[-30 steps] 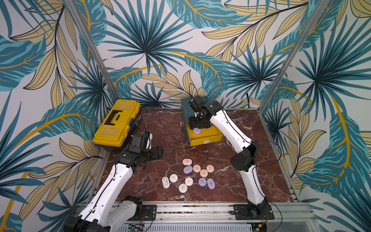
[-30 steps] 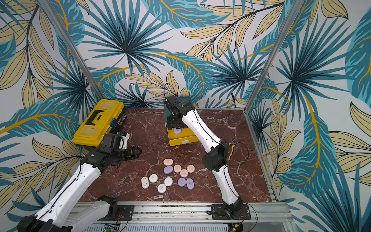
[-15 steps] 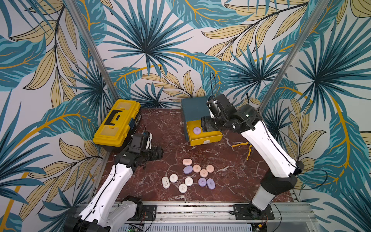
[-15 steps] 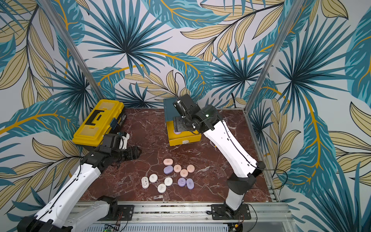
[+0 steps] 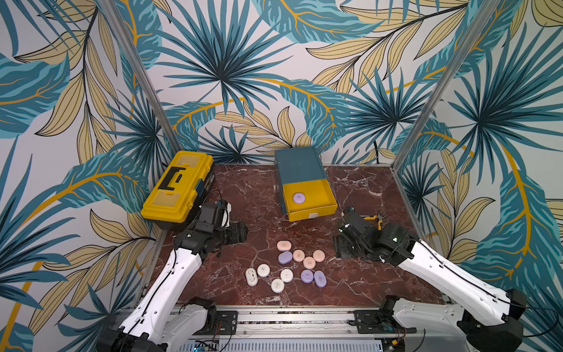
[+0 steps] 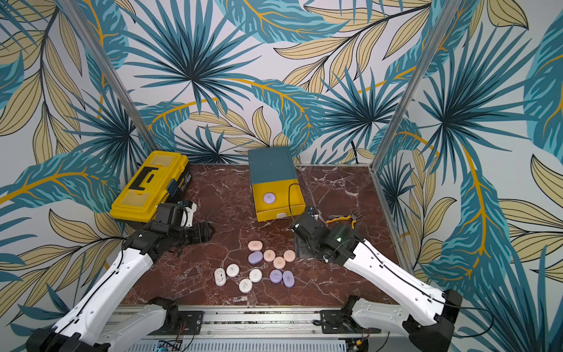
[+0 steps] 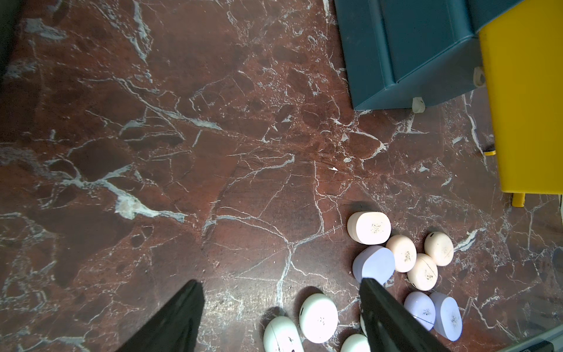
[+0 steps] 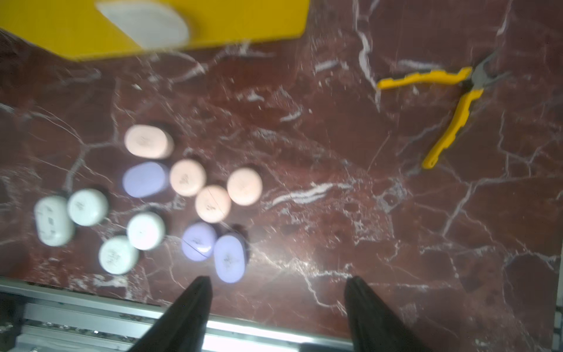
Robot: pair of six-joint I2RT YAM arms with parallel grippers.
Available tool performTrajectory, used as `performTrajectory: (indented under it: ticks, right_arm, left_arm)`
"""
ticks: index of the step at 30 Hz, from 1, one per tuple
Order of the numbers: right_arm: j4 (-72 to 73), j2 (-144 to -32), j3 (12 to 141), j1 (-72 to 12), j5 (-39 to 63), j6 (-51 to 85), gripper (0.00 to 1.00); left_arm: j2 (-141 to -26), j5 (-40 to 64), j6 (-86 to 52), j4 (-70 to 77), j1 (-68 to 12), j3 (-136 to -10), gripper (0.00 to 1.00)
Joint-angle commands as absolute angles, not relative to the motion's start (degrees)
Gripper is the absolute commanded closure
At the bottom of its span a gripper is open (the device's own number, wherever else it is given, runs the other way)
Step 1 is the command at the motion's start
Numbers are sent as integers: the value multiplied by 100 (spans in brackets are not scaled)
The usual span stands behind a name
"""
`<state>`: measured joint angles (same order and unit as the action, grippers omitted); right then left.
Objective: Put the bluetooth earphones in the drawer according to color
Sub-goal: Pick up the Bluetooth earphone from the center of the board.
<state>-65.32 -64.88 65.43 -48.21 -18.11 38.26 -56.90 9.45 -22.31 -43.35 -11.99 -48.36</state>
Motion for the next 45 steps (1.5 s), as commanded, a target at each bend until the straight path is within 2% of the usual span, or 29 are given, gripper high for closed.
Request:
performTrajectory:
  ticks: [1,11,16,25,37,45]
  right_arm:
    - [-6230,-6972,5926,-4942,-1374,4139,24]
    - [-5162,-8628,5714,-5086,-708,4010,23]
    - [-4957,-9041,5792,-5195,-484,3991,23]
    - [-4857,-9120,5571,-5331,-213,4043,22]
    - [-4904,-8687,5114,-5363,-206,4252,28]
    - [-4891,-8873,5088,-5379,-176,4220,32]
  left_arm:
    - [-5705,943,-2171,-4395,-1159,-4713,15]
    - [-5683,936,-2179,-4413,-1160,-4661,15]
    - [-5652,955,-2184,-4420,-1160,-4650,15]
    - [-5669,967,-2197,-4359,-1160,-4595,15]
    - [-5634,962,-2202,-4387,-1160,-4570,15]
    - [-5637,967,-2205,-4377,-1160,-4579,15]
